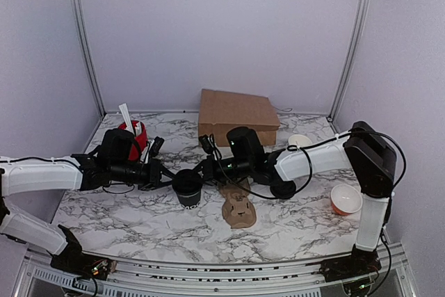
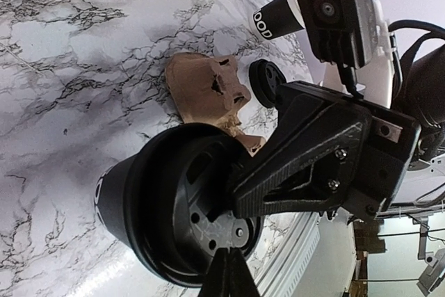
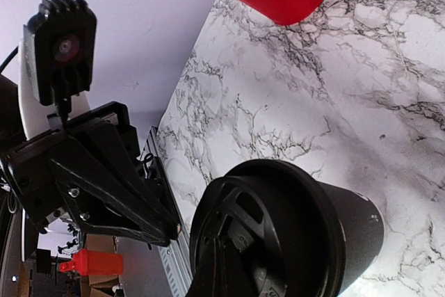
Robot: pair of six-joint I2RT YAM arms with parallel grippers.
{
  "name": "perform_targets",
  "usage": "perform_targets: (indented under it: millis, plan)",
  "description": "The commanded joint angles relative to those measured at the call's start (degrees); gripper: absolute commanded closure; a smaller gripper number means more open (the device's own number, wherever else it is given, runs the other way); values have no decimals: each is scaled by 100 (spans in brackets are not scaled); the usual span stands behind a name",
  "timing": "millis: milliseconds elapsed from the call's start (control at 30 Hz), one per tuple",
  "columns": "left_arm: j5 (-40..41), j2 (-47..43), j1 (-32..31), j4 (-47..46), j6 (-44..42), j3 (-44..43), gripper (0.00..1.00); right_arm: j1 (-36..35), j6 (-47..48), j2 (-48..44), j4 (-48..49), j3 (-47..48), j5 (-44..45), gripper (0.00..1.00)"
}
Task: Pack the takeout coffee
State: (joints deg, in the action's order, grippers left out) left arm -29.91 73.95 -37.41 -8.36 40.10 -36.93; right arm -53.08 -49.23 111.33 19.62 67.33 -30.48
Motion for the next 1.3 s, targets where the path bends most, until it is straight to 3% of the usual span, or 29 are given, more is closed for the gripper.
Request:
perform_targets:
  millis: [0, 167, 433, 667, 1267]
  plan:
    - [408, -476, -7, 1244, -355, -400, 100, -50, 154, 371, -926, -38, 201, 100]
    - [1058, -632, -361, 1997, -595, -482, 100, -53, 207, 407, -1016, 69, 210, 100]
    - [2188, -460, -916, 2680, -712, -945, 82, -79, 223, 404, -1077, 90, 233, 100]
    - [2683, -169, -1084, 2919, -749, -1216, 78, -89, 219, 412, -1091, 112, 247, 100]
    - [2647, 459, -1109, 2836, -761, -1417, 79, -121, 194, 460, -1065, 78, 236, 100]
